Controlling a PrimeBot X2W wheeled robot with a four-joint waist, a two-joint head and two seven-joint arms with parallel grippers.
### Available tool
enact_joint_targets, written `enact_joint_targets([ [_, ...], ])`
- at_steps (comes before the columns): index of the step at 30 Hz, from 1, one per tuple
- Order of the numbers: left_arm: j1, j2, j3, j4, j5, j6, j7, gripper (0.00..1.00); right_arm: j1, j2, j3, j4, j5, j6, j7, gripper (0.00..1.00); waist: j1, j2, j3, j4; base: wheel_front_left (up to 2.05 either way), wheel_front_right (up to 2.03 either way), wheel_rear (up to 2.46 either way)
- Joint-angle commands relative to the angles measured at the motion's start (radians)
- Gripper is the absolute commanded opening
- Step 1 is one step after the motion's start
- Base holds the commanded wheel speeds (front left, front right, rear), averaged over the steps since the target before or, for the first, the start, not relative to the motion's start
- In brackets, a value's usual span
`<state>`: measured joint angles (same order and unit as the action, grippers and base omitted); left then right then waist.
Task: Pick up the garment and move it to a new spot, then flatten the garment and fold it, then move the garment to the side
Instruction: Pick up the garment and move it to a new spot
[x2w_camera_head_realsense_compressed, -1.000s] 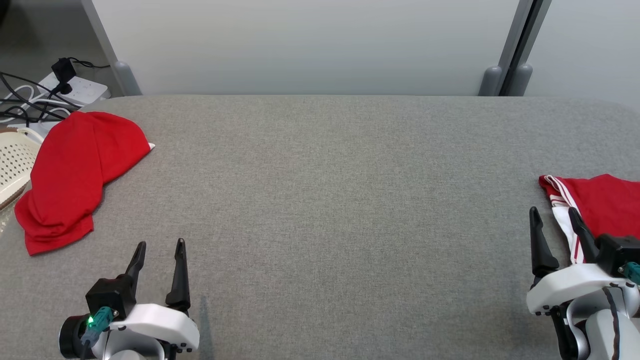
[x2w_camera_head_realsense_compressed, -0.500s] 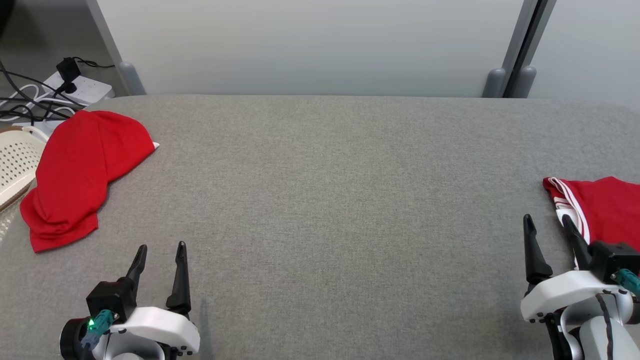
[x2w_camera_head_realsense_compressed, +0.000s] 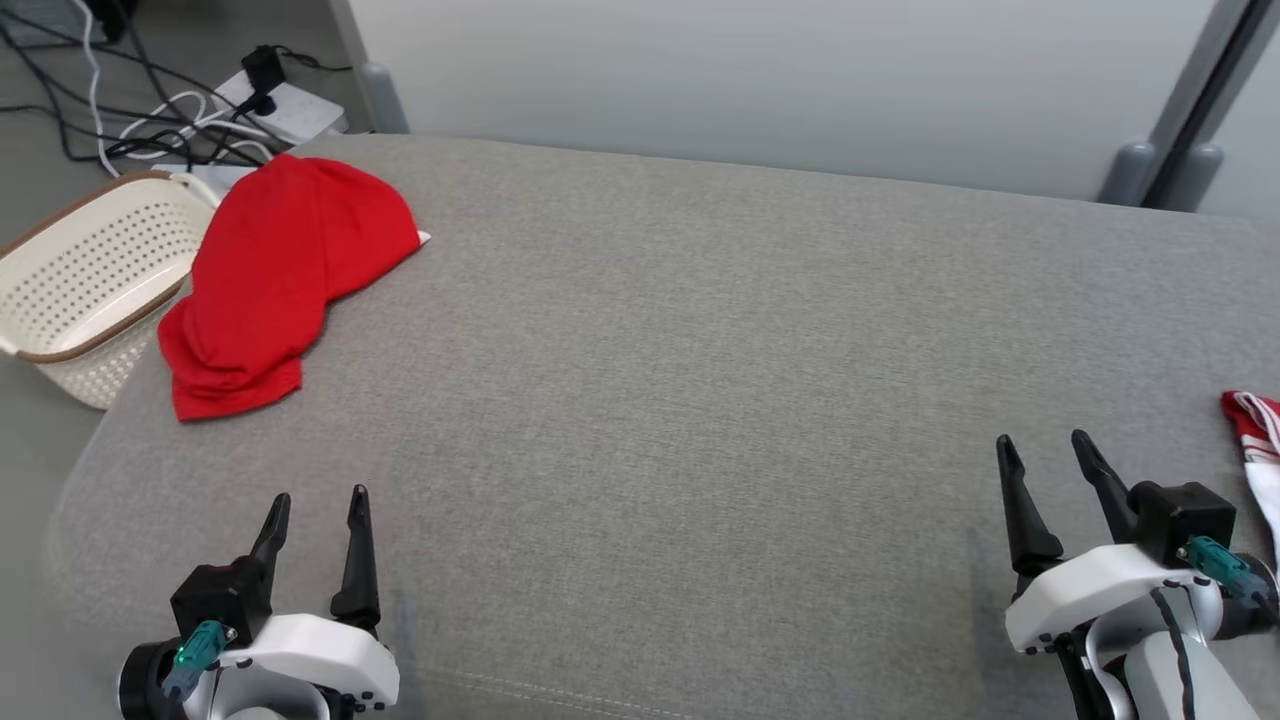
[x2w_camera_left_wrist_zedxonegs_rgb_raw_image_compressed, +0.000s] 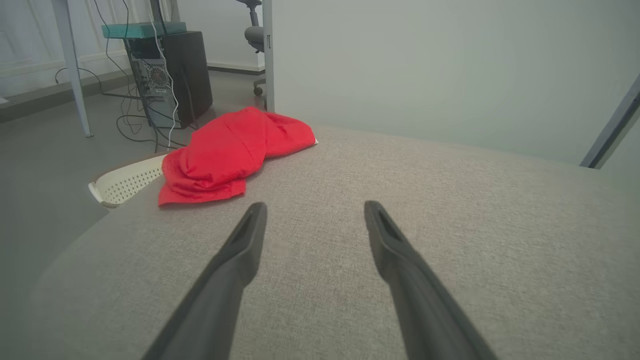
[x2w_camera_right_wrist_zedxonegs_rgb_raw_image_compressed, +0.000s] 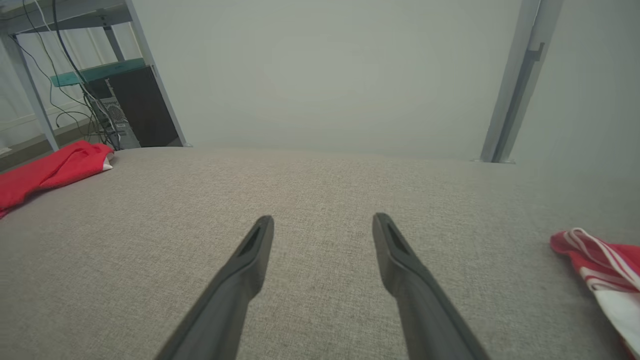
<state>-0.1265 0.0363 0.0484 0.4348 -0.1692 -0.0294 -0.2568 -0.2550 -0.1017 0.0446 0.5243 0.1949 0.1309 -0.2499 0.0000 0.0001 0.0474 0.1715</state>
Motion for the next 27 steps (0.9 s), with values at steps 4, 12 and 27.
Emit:
enact_joint_targets([
  [4,-0.018,0.014,0.03,-0.023,-0.013,0.019,-0.005,1.0,-0.038,-0.015,0.053,-0.021,0.013,0.0,-0.012,1.0,0.0,-0.0001,0.022,0.083,0.0,0.0,0.0],
  [12,-0.003,0.014,0.04,-0.018,-0.029,0.048,-0.005,1.0,-0.058,-0.018,0.106,-0.019,0.023,0.0,-0.012,1.0,0.0,-0.0001,0.037,0.198,0.0,0.0,0.0],
  [27,0.017,0.014,0.065,-0.006,-0.041,0.062,-0.005,1.0,-0.072,-0.019,0.154,-0.009,0.037,0.0,-0.012,1.0,0.0,-0.0001,0.039,0.314,0.0,0.0,0.0],
])
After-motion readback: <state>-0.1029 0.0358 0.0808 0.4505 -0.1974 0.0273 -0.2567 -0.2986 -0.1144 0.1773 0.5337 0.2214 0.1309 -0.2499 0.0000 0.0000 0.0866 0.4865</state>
